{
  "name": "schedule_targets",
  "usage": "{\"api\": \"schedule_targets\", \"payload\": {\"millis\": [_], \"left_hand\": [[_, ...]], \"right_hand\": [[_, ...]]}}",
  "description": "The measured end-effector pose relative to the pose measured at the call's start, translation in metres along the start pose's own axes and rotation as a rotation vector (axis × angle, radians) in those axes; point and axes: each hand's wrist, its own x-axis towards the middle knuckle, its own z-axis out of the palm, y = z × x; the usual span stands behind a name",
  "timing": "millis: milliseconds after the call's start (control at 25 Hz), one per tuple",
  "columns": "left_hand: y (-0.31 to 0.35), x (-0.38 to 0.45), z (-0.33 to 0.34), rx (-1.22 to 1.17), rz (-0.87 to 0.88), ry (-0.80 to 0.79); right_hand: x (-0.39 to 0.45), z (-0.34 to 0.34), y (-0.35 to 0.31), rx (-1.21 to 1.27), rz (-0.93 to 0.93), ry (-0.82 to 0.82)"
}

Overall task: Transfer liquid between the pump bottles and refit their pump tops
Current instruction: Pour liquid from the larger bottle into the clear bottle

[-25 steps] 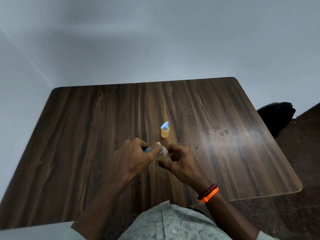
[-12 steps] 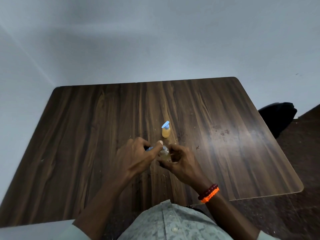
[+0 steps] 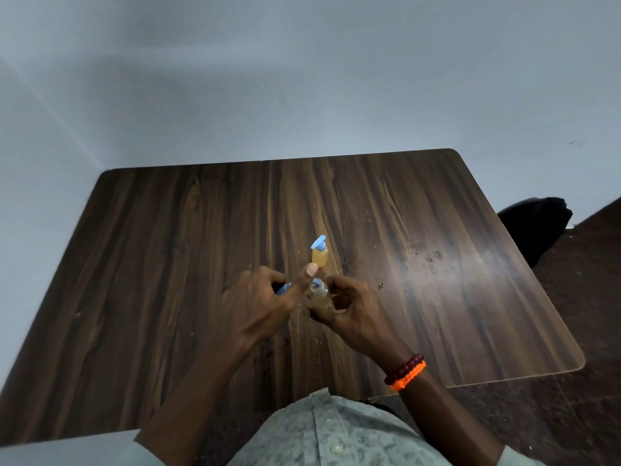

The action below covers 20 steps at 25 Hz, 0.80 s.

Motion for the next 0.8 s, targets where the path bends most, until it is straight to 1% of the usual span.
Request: {"api": "schedule_targets", "payload": {"millis": [200,360,600,720,800], "left_hand": [[0.0053,-0.0012,0.0001,0.088,0.03,0.049],[-0.0003,0.0011,0.0018,0.01,-0.003,-0.021],[0.0073,-0.0023,0.0007,0.073,0.026,0.024],[0.0053,-0.0014,0.0007,0.018,0.031,-0.011],[0.0026,-0.001,0.0005,-0.018,0.034,-0.003]], "right_hand": [[-0.0025,0.0007,-0.0004,-0.041,-0.028,-0.003],[-0.0004,-0.0009,-0.0019,-0.028,-0.015,0.0],[-0.0027,0.0005,-0.0019,-0.057,-0.028,-0.008],[-0.0019,-0.0008,-0.003,-0.037,-0.022,-0.006],[0.0,-0.0037,-0.0032,-0.046,-0.022,0.007]]}}
